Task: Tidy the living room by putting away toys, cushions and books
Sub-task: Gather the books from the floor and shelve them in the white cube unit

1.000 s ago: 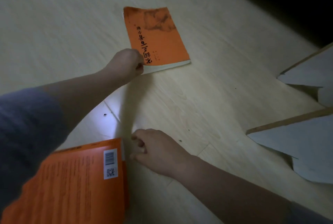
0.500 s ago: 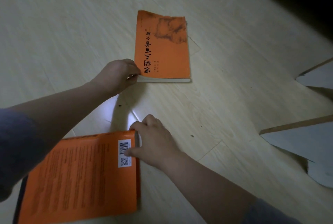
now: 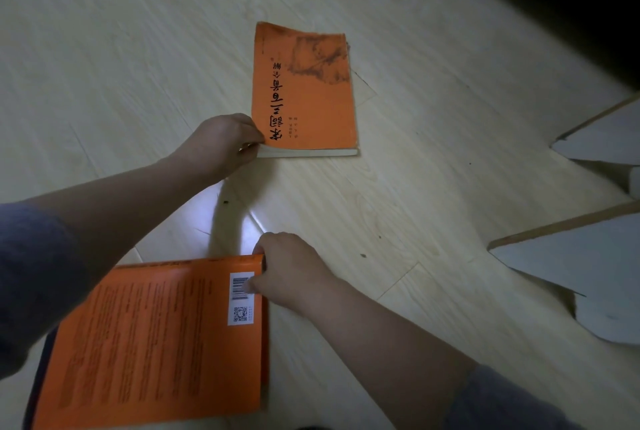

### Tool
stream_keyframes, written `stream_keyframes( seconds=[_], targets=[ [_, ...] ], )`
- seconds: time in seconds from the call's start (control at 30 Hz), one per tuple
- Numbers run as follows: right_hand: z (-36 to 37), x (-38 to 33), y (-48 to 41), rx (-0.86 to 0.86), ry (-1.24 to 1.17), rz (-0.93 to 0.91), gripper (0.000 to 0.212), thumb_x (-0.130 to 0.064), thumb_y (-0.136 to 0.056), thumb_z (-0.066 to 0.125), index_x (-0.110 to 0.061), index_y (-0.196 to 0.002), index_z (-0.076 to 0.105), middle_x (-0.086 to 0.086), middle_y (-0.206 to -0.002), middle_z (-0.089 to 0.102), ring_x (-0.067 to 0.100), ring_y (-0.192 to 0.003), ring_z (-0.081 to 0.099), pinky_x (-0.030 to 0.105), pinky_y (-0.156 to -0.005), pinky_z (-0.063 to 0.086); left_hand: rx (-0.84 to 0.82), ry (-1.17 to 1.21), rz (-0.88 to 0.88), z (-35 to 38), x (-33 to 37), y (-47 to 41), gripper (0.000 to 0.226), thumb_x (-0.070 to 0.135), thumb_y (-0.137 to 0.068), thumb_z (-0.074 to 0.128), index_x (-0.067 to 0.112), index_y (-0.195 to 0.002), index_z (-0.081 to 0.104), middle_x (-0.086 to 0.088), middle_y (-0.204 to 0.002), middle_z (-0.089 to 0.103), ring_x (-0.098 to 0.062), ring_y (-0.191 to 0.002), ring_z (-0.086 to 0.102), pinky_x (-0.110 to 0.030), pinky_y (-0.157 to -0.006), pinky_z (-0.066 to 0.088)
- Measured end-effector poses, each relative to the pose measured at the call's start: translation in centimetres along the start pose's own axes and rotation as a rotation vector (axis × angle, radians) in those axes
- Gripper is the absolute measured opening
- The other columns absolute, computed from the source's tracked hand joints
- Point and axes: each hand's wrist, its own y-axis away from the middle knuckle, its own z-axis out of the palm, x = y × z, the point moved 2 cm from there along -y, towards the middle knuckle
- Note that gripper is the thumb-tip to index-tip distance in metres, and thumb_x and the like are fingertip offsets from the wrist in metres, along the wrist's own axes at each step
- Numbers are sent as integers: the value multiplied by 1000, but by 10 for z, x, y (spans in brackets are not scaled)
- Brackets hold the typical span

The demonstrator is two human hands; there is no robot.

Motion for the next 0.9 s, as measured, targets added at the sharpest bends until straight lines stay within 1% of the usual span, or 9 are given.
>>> stream_keyframes(
  seconds=[0.17, 0.23, 0.3, 0.33, 0.43, 0.53, 0.7, 0.8, 0.9],
  targets=[
    [-3, 3, -1, 115, -210, 65, 27, -21, -81, 69, 2, -93, 69, 18, -93, 69, 29, -87, 64, 44, -79, 54, -18, 1, -13, 1, 0, 1, 16, -6, -78, 66, -3, -91, 73, -17, -88, 70, -33, -73, 66, -42, -63, 55],
    [1, 7, 0, 146, -323, 94, 19, -15, -79, 71, 2, -87, 70, 16, -82, 70, 26, -75, 66, 32, -71, 56, -21, -3, -19, 0, 0, 1, 15, -5, -78, 65, -3, -91, 73, -17, -87, 69, -33, -72, 66, -43, -62, 56],
    [1, 9, 1, 127, -438, 131, 13, -10, -78, 73, -1, -87, 71, 8, -71, 67, 16, -61, 62, 17, -57, 49, -23, 2, -7, -1, 1, 2, 15, -6, -78, 65, -3, -90, 73, -17, -87, 70, -32, -73, 66, -43, -62, 56],
    [0, 11, 1, 119, -457, 138, 13, -9, -77, 74, -3, -88, 71, 4, -70, 64, 14, -61, 60, 16, -57, 47, -21, 9, 1, -1, 3, 1, 16, -6, -78, 65, -3, -91, 73, -17, -88, 70, -31, -73, 67, -43, -63, 57],
    [-4, 19, 2, 115, -469, 151, 9, -12, -76, 77, -13, -83, 71, -2, -68, 60, 14, -71, 59, 25, -69, 50, -44, 18, 26, 4, 9, -1, 18, 2, -79, 60, -2, -90, 74, -16, -89, 70, -29, -74, 67, -42, -63, 57],
    [-18, 42, 13, 117, -460, 189, 19, -11, -75, 77, -23, -68, 64, -4, -60, 60, 13, -64, 61, 29, -69, 52, -81, 21, 42, 12, 15, -7, 28, 13, -77, 50, 1, -86, 74, -13, -86, 69, -27, -75, 66, -39, -61, 55],
    [-59, 90, 50, 181, -576, 298, 9, -2, -77, 75, -7, -83, 70, -3, -49, 58, 1, -41, 53, 15, -49, 44, -98, 3, 66, 18, 22, -13, 16, 3, -77, 61, 1, -87, 74, -14, -86, 69, -29, -74, 65, -36, -61, 53],
    [-86, 122, 81, 238, -582, 357, 7, -4, -78, 75, -7, -80, 69, 2, -52, 60, 6, -43, 52, 17, -50, 45, -125, -19, 61, 20, 31, -19, 9, 0, -76, 67, 0, -81, 74, -14, -81, 66, -30, -70, 63, -35, -58, 51],
    [-104, 151, 109, 263, -575, 426, 12, -6, -79, 75, -1, -88, 70, 6, -56, 62, 11, -46, 52, 18, -50, 44, -175, -19, 41, 21, 46, -27, 3, -1, -74, 69, -1, -71, 70, -11, -71, 60, -28, -64, 58, -31, -54, 45]
  ],
)
